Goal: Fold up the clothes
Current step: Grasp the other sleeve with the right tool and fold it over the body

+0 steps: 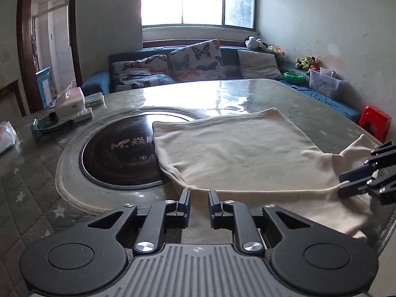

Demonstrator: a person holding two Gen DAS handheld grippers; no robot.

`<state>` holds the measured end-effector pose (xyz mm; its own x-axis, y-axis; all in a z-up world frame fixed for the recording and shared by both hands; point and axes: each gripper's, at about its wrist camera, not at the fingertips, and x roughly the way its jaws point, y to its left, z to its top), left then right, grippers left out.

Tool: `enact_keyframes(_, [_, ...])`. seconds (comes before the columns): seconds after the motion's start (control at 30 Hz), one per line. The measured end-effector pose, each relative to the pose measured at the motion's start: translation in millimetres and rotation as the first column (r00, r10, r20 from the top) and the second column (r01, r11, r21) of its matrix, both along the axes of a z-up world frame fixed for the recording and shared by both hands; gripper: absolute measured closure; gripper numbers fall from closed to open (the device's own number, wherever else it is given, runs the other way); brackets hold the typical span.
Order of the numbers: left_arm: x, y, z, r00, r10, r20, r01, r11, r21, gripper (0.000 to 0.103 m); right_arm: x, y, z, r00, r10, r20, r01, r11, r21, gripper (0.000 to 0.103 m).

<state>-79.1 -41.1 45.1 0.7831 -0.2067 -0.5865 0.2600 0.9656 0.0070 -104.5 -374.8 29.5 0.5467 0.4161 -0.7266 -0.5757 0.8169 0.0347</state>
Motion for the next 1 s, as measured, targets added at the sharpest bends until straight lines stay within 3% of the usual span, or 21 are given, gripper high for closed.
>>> enact_keyframes(0.07, [2, -4, 1, 0.999, -0.032, 0.029, 0.031, 0.999, 0.027, 0.080, -1, 5, -4, 1.000, 0.013, -0.003, -0.013, 1.000, -0.027, 0.079])
enact_keyframes(0.13, [2, -9, 2, 0.995, -0.081, 0.057, 0.078, 0.995, 0.065, 0.065, -1, 6, -4, 1.000, 0.021, -0.006, -0.021, 0.999, -0.034, 0.076])
enact_keyframes(0.4, [15, -19, -7, 0.974, -0.218, 0.059, 0.209, 0.968, 0.139, 0.066, 0, 9, -5, 0.998, 0.058, -0.011, -0.059, 0.995, -0.082, 0.072])
enact_keyframes(0.57, [19, -25, -13, 0.960, -0.278, 0.039, 0.268, 0.948, 0.174, 0.066, -2, 15, -2, 0.994, 0.107, -0.003, -0.107, 0.986, -0.125, 0.083])
enact_keyframes(0.6, [20, -25, -15, 0.958, -0.283, 0.035, 0.273, 0.946, 0.178, 0.067, -3, 16, -1, 0.993, 0.117, 0.002, -0.115, 0.984, -0.136, 0.090])
enact_keyframes(0.67, [22, -25, -17, 0.955, -0.296, 0.020, 0.288, 0.941, 0.180, 0.072, -4, 18, 2, 0.992, 0.123, 0.009, -0.121, 0.982, -0.146, 0.094])
enact_keyframes(0.7, [23, -25, -18, 0.955, -0.295, 0.016, 0.287, 0.940, 0.185, 0.078, -4, 19, 3, 0.991, 0.130, 0.013, -0.127, 0.980, -0.152, 0.095])
enact_keyframes(0.73, [24, -24, -19, 0.956, -0.295, 0.012, 0.287, 0.939, 0.191, 0.090, -3, 20, 6, 0.991, 0.135, 0.022, -0.129, 0.979, -0.156, 0.096])
enact_keyframes(0.8, [24, -21, -20, 0.960, -0.278, 0.013, 0.270, 0.941, 0.206, 0.099, -1, 20, 12, 0.990, 0.136, 0.043, -0.128, 0.980, -0.154, 0.096])
enact_keyframes(0.93, [21, -9, -15, 0.974, -0.225, 0.040, 0.211, 0.954, 0.215, 0.103, 8, 21, 15, 0.991, 0.117, 0.063, -0.105, 0.981, -0.163, 0.096])
enact_keyframes(1.0, [21, 1, -13, 0.983, -0.177, 0.047, 0.165, 0.967, 0.196, 0.103, 14, 21, 14, 0.992, 0.106, 0.069, -0.093, 0.980, -0.174, 0.091])
